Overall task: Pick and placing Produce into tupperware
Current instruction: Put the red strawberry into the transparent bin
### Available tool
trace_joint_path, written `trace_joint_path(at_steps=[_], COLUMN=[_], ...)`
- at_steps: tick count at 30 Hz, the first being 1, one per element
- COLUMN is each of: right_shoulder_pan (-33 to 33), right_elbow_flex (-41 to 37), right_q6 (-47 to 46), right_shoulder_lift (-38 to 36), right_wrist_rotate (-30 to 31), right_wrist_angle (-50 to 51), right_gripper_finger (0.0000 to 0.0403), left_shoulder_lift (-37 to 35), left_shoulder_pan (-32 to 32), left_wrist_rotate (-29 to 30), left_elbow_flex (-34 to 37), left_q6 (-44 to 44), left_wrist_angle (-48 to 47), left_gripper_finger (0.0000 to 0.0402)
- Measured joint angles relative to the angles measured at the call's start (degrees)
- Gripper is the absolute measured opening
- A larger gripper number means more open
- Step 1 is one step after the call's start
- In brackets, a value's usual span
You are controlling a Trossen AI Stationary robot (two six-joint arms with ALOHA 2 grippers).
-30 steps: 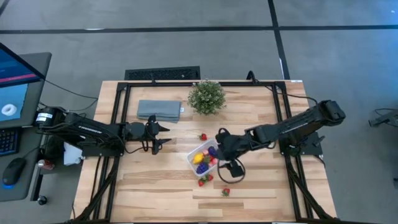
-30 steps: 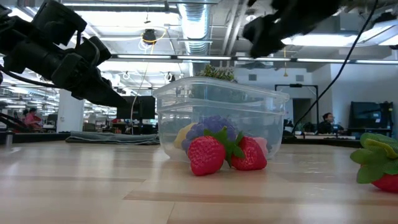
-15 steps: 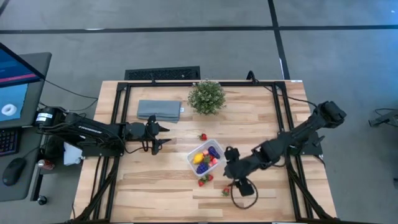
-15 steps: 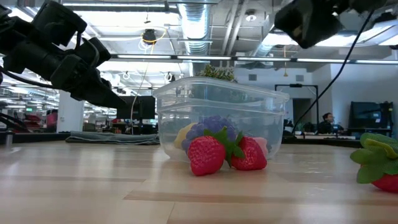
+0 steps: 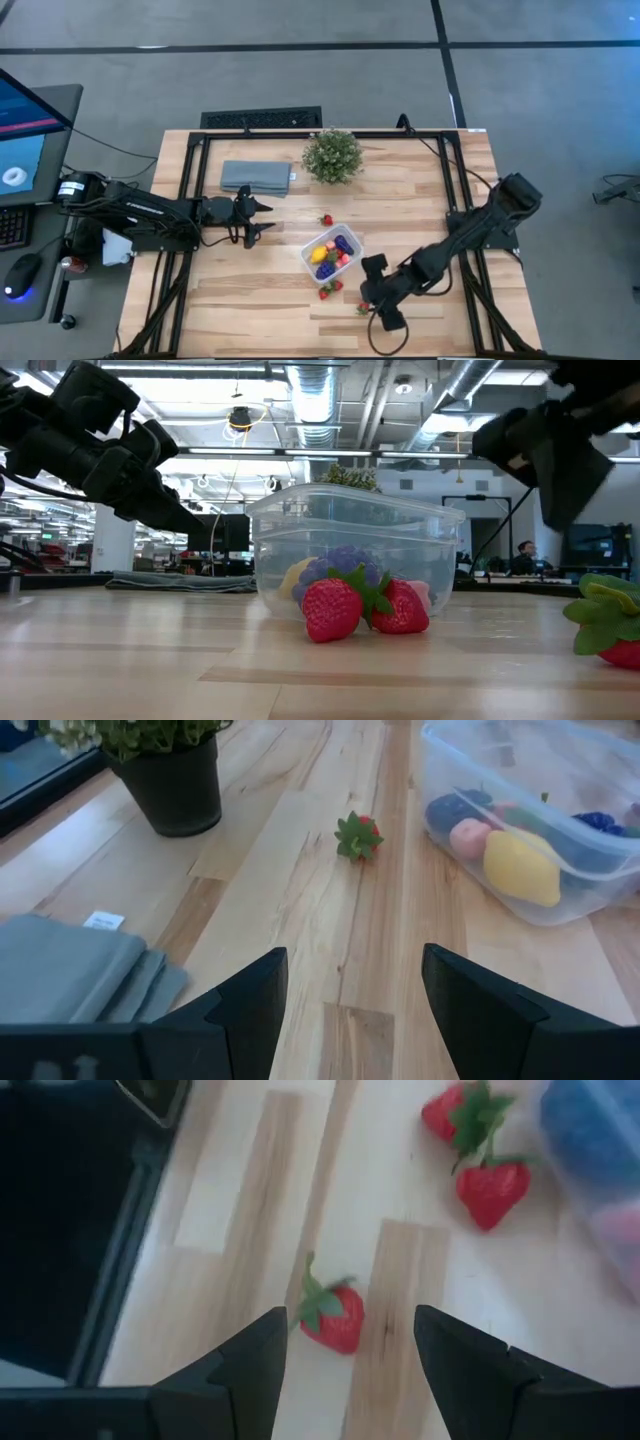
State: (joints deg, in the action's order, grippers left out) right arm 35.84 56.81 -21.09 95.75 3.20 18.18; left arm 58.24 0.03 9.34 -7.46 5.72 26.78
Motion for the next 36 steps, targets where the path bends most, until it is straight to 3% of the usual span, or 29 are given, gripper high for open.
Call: trace_joint_path(at_steps=[13, 36], right_shoulder_pan=[0.19, 0.04], right_elbow_flex=[-0.04, -0.04], right_q6=[-2.11, -2.52], right_shoulder_lift=[6.73, 6.62], right_wrist_rotate=[-0.38, -1.9], right_wrist_angle=[-0.78, -4.77], right_gripper_finger=[0.0244, 0.0252], left_shoulder_lift=[0.0, 0.0], left_shoulder_pan=[0.0, -0.01], left_wrist_rotate=[-0.11, -0.14], left_elbow_flex=[0.0, 0.0], left_q6=[0.03, 0.52], left_wrist_angle=[-0.01, -0.13], left_gripper_finger=[0.0224, 0.0224])
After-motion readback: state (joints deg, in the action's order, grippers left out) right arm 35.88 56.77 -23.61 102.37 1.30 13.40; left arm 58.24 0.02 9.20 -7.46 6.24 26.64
